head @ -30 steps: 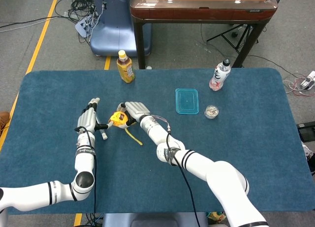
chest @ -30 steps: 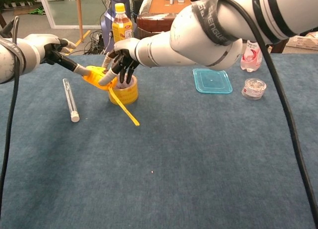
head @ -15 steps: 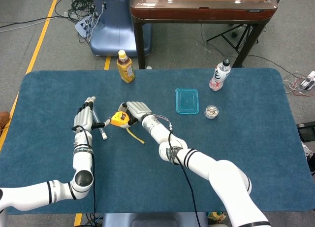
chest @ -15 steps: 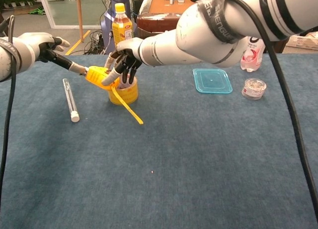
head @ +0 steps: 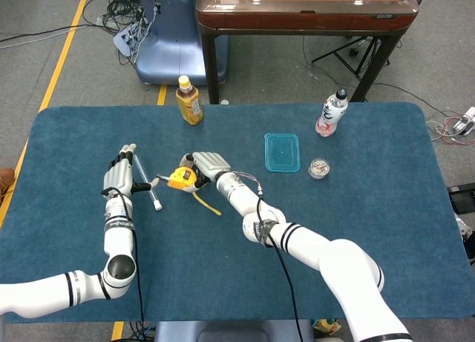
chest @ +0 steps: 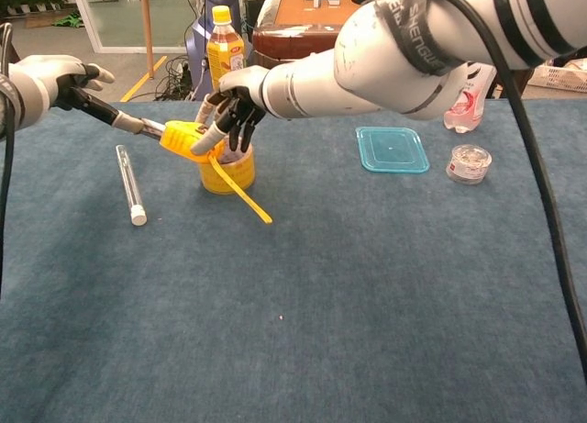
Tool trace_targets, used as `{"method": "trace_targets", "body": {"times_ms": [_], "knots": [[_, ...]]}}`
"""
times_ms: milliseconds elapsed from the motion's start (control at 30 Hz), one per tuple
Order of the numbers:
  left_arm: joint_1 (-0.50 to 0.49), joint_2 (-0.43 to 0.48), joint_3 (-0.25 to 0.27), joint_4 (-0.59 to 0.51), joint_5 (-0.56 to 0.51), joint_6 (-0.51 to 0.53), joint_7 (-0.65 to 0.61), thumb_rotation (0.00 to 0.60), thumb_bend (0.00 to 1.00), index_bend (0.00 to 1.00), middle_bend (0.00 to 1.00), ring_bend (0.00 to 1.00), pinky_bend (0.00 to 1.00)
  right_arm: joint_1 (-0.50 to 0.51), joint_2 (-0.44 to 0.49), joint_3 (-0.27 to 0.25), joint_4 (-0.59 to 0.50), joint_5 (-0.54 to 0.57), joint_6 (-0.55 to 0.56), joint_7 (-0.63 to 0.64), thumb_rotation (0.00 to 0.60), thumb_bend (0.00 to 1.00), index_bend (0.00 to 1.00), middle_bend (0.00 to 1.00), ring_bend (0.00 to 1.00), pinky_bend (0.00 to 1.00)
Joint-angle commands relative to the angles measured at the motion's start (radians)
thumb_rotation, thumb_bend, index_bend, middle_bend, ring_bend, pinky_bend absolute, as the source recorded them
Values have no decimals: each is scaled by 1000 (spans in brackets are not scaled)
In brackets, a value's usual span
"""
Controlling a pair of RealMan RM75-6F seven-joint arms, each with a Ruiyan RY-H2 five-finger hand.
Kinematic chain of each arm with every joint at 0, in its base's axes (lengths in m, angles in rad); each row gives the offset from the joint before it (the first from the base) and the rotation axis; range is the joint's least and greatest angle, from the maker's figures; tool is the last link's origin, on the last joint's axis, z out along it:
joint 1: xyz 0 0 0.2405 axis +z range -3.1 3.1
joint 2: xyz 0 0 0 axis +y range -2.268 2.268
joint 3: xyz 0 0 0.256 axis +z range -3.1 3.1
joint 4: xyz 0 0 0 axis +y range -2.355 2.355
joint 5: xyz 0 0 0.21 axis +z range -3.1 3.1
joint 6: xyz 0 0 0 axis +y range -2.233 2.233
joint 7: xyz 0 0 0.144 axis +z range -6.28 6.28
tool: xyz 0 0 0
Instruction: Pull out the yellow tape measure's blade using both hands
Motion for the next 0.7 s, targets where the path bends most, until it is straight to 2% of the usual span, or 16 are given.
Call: {"method": "trace_targets", "body": {"times_ms": [33,167,700], "knots": [[0,3,1,2,-1,-2,5,600,203,49,0,0,0,0,3,-1,-4,-3,3,3,600,611,653,632,528,422],[0,4,0,7,-7,-6,9,600,203,131,0,0,0,-1,5,-1,-8,-5,6,7,600,611,655,634,529,422],[0,-6,-10,38,-5,-31,-13,600,227,315,0,0,0,-3,13,-11,-15,-5,8,17,600,611,659,636,533,422]]}}
